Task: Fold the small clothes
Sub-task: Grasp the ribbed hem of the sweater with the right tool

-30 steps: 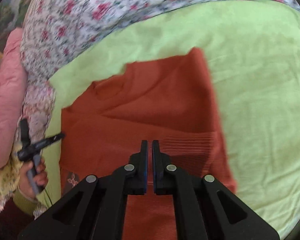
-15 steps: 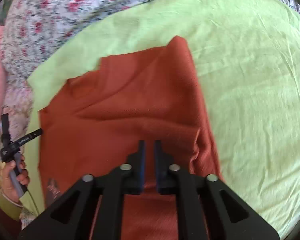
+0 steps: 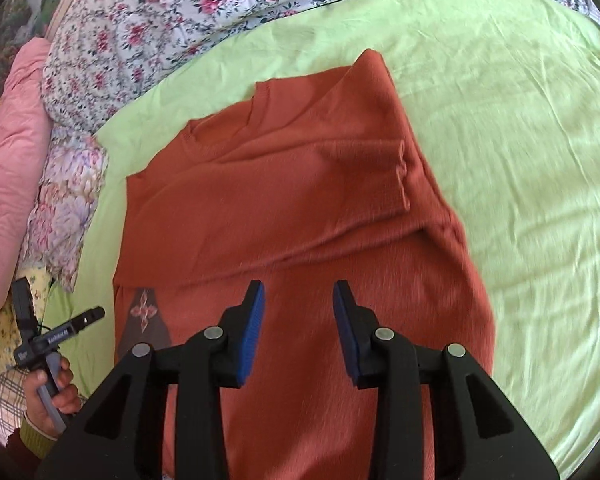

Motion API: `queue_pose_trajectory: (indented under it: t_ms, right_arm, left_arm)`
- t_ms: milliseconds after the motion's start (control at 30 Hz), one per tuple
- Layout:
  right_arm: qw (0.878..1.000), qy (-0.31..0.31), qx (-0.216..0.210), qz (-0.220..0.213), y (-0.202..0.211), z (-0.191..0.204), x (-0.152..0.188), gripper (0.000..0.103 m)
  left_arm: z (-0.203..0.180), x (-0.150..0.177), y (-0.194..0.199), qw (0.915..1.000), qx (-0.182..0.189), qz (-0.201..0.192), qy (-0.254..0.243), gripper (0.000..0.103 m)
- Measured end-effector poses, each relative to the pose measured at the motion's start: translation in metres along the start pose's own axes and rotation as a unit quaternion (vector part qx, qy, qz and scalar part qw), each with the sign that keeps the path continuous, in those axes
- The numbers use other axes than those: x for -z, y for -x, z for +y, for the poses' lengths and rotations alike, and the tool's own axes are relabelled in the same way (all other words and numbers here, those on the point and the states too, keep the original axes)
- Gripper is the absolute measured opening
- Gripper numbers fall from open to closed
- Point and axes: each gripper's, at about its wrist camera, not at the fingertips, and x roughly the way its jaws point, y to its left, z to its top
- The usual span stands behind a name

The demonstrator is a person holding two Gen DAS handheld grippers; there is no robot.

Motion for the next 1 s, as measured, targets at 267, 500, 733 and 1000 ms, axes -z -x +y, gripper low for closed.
queue_pose_trajectory:
  t_ms: [267,500,733,1000]
  right_arm:
    - [1.0,0.024,-0.012,-0.001,0.024,0.009,0.049,0.037]
    - [0.999,0.028,-0.025,-0.003,0.042,0.002,0.088,0.038]
    - [0.999,0.019,-0.024,-0.012,0.063,-0.019,0.124,0.044]
    - [1.0,-0.024,-0.002,-0.017,0.082,-0.061,0.161,0.044]
  left_arm:
    - [0.014,0.059,0.016,0.9993,0.035,0.016,-0.005,0.068]
    - [0.021,0.097,0.02,0.9979,0.055,0.034,-0.01,0.068]
    - [0.032,0.126,0.01,0.994,0.087,0.067,0.0,0.068]
    - [0.032,0.157,-0.002,0.9838,0.163,0.074,0.005,0.073]
